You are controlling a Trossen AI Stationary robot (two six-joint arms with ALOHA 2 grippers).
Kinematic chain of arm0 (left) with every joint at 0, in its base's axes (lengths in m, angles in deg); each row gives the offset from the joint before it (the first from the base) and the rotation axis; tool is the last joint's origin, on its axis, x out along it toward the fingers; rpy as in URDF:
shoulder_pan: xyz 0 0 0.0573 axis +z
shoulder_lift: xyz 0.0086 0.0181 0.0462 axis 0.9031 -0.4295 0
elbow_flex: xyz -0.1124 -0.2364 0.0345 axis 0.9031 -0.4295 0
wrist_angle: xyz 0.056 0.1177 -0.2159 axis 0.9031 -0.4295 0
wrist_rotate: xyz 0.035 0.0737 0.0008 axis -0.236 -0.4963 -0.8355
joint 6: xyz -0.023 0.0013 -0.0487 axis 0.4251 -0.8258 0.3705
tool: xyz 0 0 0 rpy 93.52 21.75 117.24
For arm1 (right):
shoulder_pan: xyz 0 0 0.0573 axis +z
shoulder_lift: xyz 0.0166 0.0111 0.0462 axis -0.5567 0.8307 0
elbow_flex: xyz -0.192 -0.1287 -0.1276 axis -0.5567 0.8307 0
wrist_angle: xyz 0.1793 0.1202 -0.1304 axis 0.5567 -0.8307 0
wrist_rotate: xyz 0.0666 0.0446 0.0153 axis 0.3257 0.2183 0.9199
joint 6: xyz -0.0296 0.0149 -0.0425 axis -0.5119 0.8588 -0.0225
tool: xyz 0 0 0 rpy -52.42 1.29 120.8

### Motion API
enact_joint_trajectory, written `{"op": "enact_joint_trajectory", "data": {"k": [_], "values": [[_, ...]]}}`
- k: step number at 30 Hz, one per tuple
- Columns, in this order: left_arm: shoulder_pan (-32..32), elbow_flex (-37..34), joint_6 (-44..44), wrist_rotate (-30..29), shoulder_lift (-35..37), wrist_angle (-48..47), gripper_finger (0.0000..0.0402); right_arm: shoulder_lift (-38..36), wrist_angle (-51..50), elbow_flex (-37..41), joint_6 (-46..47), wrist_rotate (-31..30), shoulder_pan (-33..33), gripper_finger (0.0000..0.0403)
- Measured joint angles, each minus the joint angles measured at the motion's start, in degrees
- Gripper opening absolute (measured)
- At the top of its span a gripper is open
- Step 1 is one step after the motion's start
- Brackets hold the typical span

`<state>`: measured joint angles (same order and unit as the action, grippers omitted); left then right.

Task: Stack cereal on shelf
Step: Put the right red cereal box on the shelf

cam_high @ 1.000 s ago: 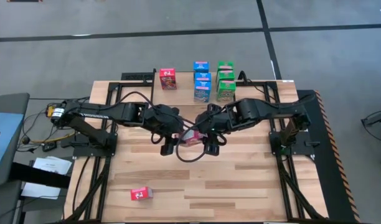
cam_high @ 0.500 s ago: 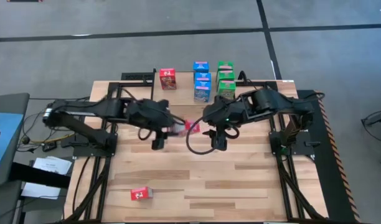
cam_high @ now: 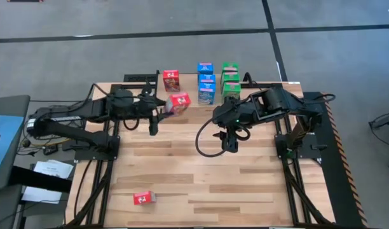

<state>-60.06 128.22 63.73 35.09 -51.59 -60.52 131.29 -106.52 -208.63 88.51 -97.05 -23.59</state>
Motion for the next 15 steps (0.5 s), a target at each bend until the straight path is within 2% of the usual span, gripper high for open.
{"op": "enact_joint_trajectory", "data": {"k": [8,15], "values": [[7.3,-17.0,-2.6,3.5,6.3,22.7,0.0181,-0.1,-0.5,0.0,0.0,0.0,0.2,0.025],[15.6,-24.5,-3.4,10.4,6.4,31.7,0.0181,-0.1,-0.4,0.0,0.2,0.0,0.3,0.025]]}}
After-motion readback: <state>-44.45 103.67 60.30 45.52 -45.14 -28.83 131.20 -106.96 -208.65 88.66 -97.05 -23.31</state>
